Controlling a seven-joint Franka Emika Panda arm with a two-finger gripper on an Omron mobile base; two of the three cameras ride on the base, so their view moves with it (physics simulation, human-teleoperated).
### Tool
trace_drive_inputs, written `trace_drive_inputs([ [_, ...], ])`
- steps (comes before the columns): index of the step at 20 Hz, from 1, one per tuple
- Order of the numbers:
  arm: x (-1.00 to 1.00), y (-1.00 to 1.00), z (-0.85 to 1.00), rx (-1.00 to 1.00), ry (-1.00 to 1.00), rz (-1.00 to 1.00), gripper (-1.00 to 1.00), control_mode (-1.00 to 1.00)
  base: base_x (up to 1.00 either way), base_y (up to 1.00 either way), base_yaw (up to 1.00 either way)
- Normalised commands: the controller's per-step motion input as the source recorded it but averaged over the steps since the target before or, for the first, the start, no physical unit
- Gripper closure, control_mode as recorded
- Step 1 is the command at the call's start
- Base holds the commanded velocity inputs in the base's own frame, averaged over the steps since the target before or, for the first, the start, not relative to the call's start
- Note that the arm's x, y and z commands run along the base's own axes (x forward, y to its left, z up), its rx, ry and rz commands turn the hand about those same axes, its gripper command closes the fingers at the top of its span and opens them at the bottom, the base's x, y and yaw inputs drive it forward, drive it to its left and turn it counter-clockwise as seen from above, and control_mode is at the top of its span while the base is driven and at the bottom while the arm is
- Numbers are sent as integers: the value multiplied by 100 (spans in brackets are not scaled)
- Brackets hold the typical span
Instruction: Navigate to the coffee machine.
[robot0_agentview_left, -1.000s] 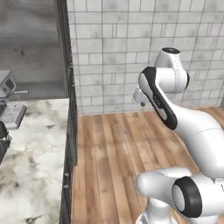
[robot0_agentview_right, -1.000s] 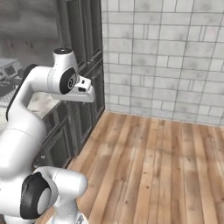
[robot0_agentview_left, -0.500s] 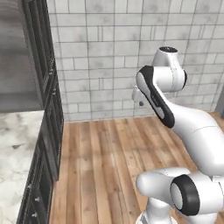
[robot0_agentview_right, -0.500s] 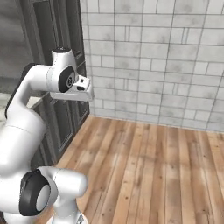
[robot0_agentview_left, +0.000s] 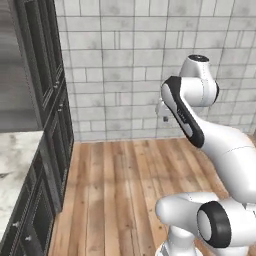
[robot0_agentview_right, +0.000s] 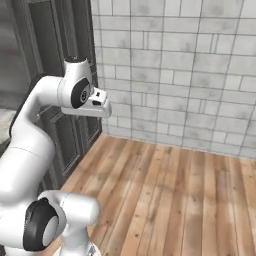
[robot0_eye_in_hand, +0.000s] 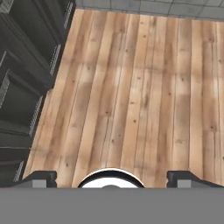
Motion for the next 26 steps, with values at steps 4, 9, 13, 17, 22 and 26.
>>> trace_drive_inputs([
  [4,0,0,0,0,0,0,-100,100,10,22,56],
  [9,0,0,0,0,0,0,-100,100,0,20,62],
  [13,0,0,0,0,0,0,-100,100,0,36,72],
  [17,0,0,0,0,0,0,-100,100,0,34,77],
  [22,0,0,0,0,0,0,-100,100,4,7,82],
  [26,0,0,0,0,0,0,-100,100,25,-20,81],
])
